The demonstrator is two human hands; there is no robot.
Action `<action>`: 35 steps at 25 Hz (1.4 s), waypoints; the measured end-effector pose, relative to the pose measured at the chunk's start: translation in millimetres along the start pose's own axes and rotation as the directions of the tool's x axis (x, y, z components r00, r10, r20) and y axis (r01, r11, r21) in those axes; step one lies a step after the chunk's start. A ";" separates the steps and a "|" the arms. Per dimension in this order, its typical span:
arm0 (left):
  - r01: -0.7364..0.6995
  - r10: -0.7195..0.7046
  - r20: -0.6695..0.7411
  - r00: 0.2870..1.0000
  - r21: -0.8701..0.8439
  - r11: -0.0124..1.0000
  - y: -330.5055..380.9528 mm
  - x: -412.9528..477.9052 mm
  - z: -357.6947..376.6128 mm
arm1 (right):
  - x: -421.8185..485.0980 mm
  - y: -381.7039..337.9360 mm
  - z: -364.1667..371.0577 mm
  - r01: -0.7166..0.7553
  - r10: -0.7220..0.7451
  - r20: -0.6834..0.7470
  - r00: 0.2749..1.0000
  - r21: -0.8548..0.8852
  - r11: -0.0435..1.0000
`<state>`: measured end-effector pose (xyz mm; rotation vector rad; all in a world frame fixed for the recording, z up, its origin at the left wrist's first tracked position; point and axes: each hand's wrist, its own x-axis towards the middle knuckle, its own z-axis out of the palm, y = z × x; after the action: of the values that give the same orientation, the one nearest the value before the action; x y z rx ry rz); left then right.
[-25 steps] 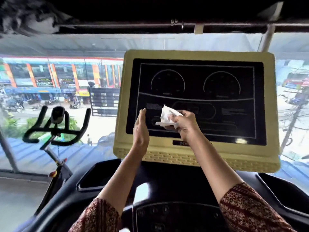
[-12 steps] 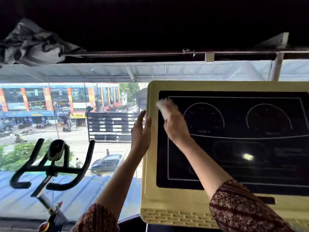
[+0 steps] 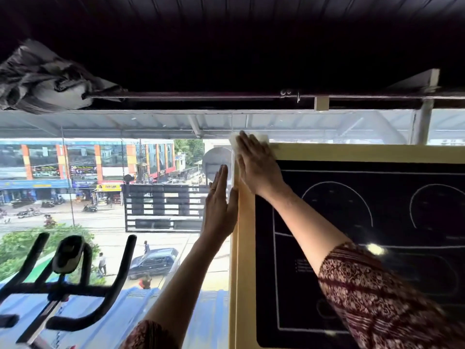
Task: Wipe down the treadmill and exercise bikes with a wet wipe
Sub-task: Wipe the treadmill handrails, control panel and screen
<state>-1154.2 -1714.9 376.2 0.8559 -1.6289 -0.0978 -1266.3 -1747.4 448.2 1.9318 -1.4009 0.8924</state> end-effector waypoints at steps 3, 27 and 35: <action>-0.119 0.118 0.101 0.988 -0.002 0.993 -5.7 3.3 16.8 | -24.9 9.0 1.9 0.109 -0.108 -0.040 0.993 0.014 0.994; -0.423 0.430 0.075 0.900 0.394 0.816 -9.5 17.7 40.2 | -36.2 65.9 -26.5 -0.302 0.303 0.036 0.952 -0.035 0.953; -0.429 0.423 0.126 0.897 0.472 0.770 6.0 19.9 46.3 | -100.7 121.8 -41.3 -0.319 0.317 -0.042 0.947 -0.069 0.945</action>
<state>-1197.8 -1739.9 383.3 0.8317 -1.8545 0.6652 -1412.8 -1691.9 402.1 1.6554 -1.7349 0.9943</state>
